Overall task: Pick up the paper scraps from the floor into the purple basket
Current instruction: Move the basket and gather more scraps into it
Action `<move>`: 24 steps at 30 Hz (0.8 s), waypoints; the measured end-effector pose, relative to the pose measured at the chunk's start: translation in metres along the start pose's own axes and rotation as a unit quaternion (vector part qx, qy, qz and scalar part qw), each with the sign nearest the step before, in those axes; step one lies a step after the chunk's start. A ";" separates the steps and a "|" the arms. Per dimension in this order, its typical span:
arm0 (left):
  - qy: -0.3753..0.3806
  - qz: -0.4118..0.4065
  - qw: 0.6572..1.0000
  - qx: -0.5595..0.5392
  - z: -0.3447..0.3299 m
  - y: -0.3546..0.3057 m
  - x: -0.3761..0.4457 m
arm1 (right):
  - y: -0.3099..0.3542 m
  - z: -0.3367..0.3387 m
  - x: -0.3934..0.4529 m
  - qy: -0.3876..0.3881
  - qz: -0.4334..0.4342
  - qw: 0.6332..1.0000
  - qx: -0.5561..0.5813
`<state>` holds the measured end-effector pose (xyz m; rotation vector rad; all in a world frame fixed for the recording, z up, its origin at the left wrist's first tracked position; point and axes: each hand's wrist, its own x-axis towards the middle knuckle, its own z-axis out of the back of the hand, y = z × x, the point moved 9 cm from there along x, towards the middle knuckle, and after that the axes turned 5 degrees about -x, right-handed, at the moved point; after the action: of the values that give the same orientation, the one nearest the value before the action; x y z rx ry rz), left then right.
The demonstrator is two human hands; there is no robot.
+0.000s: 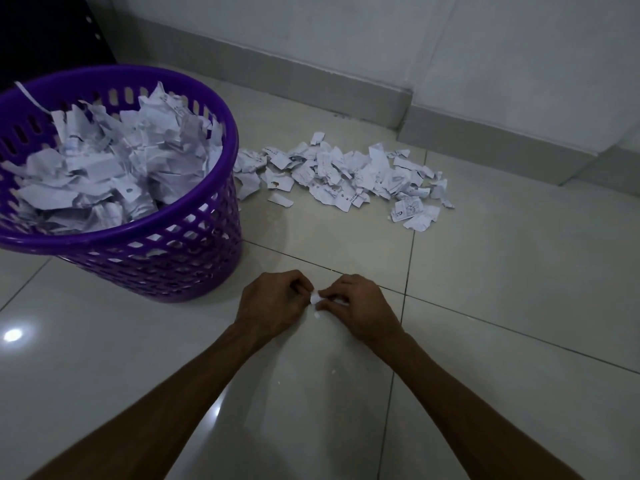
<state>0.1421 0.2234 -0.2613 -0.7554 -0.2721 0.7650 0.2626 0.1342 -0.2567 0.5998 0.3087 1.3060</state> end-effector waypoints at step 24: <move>-0.061 0.127 0.939 -0.315 0.025 -0.020 0.005 | -0.002 0.062 0.052 0.009 -0.179 0.973 0.147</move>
<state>0.1442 0.2299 -0.2295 -1.3699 -0.5540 0.9837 0.3105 0.1693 -0.2015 0.7436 0.6046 0.9244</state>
